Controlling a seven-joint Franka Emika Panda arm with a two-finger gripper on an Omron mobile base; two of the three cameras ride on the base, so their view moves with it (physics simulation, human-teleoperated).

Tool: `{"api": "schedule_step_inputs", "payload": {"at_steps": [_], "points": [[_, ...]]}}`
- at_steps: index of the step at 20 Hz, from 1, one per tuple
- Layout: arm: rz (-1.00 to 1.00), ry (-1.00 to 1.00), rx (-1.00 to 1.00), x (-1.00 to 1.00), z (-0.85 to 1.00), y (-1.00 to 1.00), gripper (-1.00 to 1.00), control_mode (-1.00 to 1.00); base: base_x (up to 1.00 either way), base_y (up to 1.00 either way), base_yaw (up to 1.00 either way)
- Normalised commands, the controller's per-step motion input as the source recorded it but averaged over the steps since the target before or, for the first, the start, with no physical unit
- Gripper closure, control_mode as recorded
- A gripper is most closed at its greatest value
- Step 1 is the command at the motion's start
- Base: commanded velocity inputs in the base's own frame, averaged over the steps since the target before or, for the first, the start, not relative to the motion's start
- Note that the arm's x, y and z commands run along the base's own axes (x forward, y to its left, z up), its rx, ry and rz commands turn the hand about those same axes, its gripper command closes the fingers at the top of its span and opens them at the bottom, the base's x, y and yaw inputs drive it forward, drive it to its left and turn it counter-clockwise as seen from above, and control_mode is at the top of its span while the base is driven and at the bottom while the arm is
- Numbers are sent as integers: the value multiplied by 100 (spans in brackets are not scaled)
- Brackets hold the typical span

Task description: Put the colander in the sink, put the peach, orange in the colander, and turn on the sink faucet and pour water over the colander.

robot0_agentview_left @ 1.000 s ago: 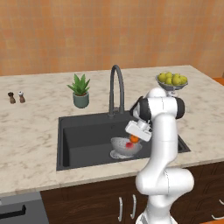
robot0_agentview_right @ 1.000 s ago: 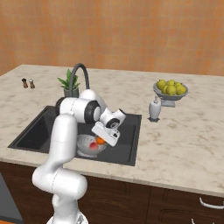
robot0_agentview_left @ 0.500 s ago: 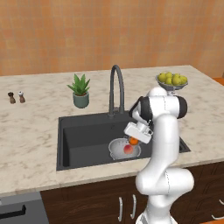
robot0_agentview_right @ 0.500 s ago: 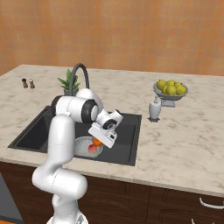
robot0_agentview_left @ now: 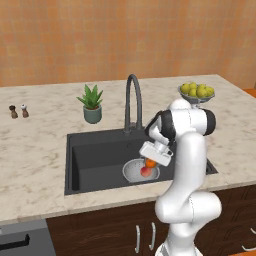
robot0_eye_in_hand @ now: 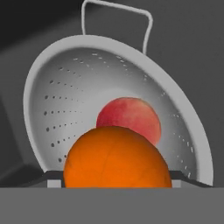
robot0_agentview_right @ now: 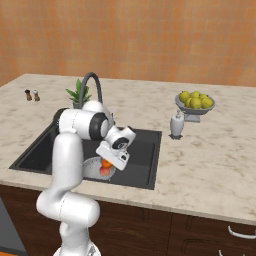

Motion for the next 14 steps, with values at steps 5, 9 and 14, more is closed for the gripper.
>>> {"api": "schedule_step_inputs", "payload": {"at_steps": [5, 9, 14], "points": [[0, 0, 0, -14, -2, 13, 100, -100, 0, 0, 0], [0, 1, 0, -14, 0, 1, -100, -100, 0, 0, 0], [0, 4, 1, -13, 0, 0, -100, -100, 0, 0, 0]]}}
